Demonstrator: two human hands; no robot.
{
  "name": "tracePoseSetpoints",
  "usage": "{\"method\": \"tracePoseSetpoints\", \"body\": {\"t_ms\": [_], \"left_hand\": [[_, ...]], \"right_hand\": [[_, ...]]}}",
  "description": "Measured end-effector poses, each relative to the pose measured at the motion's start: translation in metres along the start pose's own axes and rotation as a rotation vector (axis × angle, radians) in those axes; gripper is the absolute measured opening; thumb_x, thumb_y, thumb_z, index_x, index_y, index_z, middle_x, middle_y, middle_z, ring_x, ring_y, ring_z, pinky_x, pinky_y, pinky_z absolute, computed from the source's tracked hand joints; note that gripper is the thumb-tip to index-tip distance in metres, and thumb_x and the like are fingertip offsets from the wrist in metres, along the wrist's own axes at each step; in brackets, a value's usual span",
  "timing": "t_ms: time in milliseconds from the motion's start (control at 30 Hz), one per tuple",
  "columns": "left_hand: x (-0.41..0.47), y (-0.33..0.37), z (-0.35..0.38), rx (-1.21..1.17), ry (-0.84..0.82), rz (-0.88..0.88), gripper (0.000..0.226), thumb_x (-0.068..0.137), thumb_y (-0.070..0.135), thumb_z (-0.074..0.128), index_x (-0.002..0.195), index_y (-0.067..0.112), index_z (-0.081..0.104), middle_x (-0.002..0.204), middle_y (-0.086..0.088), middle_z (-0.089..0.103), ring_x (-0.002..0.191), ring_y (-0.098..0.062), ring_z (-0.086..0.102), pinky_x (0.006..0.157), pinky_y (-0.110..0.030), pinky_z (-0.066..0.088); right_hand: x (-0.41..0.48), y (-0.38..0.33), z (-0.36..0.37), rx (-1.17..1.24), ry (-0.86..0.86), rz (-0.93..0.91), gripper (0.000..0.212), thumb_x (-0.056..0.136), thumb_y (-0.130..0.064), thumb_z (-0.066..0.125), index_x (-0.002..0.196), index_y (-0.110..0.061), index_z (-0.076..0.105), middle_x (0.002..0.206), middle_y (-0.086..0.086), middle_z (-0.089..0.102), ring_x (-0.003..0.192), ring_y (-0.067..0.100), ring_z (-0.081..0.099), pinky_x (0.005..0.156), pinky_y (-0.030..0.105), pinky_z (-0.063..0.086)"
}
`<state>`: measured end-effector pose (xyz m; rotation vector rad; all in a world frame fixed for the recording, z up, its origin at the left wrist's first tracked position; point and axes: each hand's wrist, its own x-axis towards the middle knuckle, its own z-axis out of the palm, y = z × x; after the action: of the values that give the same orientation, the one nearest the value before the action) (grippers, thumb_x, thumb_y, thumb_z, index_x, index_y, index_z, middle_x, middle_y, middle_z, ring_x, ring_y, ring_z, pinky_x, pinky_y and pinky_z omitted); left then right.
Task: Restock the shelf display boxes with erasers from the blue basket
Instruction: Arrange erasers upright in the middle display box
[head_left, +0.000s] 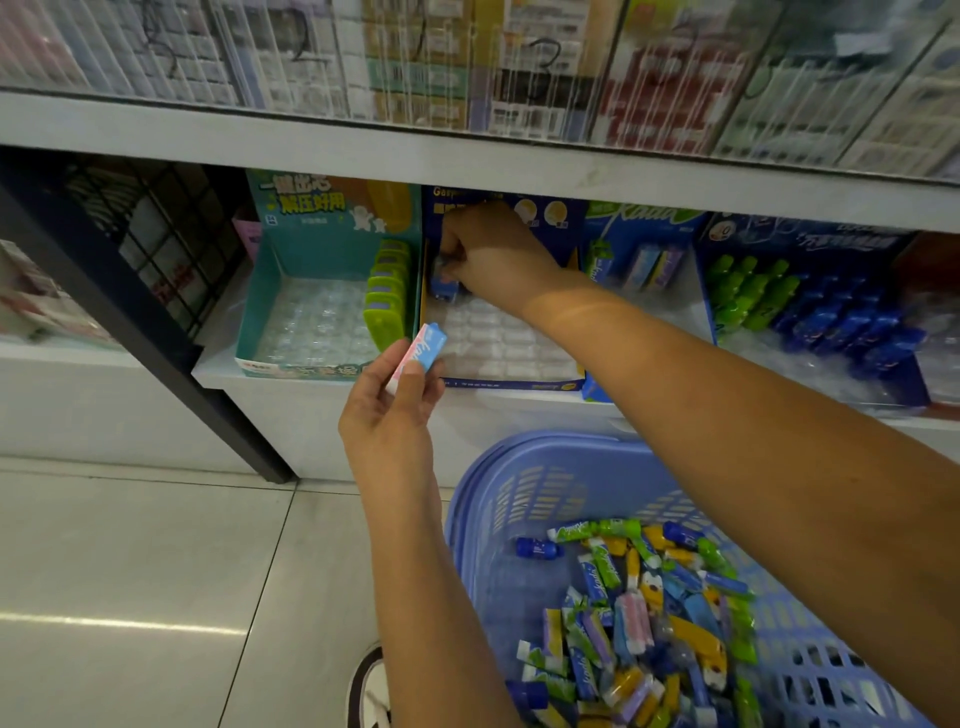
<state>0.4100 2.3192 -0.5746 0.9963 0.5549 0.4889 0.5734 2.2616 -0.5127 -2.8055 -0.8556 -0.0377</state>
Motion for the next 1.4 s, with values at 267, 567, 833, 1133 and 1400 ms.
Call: {"method": "tracePoseSetpoints", "body": {"t_ms": [267, 567, 833, 1133, 1400], "left_hand": [[0.002, -0.005, 0.001, 0.056, 0.003, 0.026, 0.018, 0.092, 0.008, 0.058, 0.107, 0.015, 0.066, 0.099, -0.001, 0.072, 0.084, -0.009, 0.07, 0.074, -0.017, 0.053], [0.001, -0.007, 0.003, 0.026, -0.007, 0.0, 0.017, 0.093, 0.008, 0.057, 0.103, 0.018, 0.067, 0.099, 0.0, 0.072, 0.089, -0.013, 0.07, 0.073, -0.017, 0.053], [-0.004, -0.006, 0.019, -0.041, -0.053, -0.006, 0.019, 0.095, 0.006, 0.053, 0.111, 0.01, 0.063, 0.108, -0.009, 0.068, 0.088, -0.012, 0.07, 0.075, -0.018, 0.054], [-0.034, -0.027, 0.077, 0.311, -0.382, 0.165, 0.017, 0.094, 0.014, 0.057, 0.108, 0.021, 0.064, 0.099, 0.006, 0.069, 0.088, -0.008, 0.067, 0.079, -0.026, 0.056], [-0.061, -0.06, 0.112, 1.141, -0.732, 0.43, 0.041, 0.097, 0.021, 0.05, 0.137, 0.011, 0.048, 0.144, -0.005, 0.045, 0.132, -0.02, 0.042, 0.105, -0.021, 0.034]], "right_hand": [[0.0, 0.002, -0.002, 0.03, -0.021, 0.038, 0.024, 0.09, -0.01, 0.058, 0.111, 0.002, 0.06, 0.117, 0.016, 0.061, 0.108, 0.028, 0.057, 0.087, 0.031, 0.046], [-0.007, 0.003, 0.01, 0.047, 0.047, 0.033, 0.023, 0.091, -0.014, 0.055, 0.108, -0.001, 0.062, 0.111, 0.016, 0.063, 0.104, 0.029, 0.058, 0.086, 0.032, 0.045], [-0.063, 0.013, 0.007, 0.616, 0.123, 0.229, 0.023, 0.096, -0.024, 0.052, 0.11, -0.011, 0.065, 0.094, 0.008, 0.066, 0.076, 0.013, 0.064, 0.071, 0.025, 0.05], [-0.147, 0.066, -0.026, 1.141, 0.22, 0.28, 0.015, 0.083, -0.003, 0.068, 0.087, -0.017, 0.066, 0.081, 0.004, 0.067, 0.066, 0.004, 0.065, 0.061, 0.016, 0.055], [-0.122, 0.151, -0.042, 0.477, 0.397, 0.423, 0.014, 0.086, -0.005, 0.062, 0.098, -0.001, 0.068, 0.104, 0.017, 0.068, 0.098, 0.025, 0.063, 0.092, 0.03, 0.049]]}}
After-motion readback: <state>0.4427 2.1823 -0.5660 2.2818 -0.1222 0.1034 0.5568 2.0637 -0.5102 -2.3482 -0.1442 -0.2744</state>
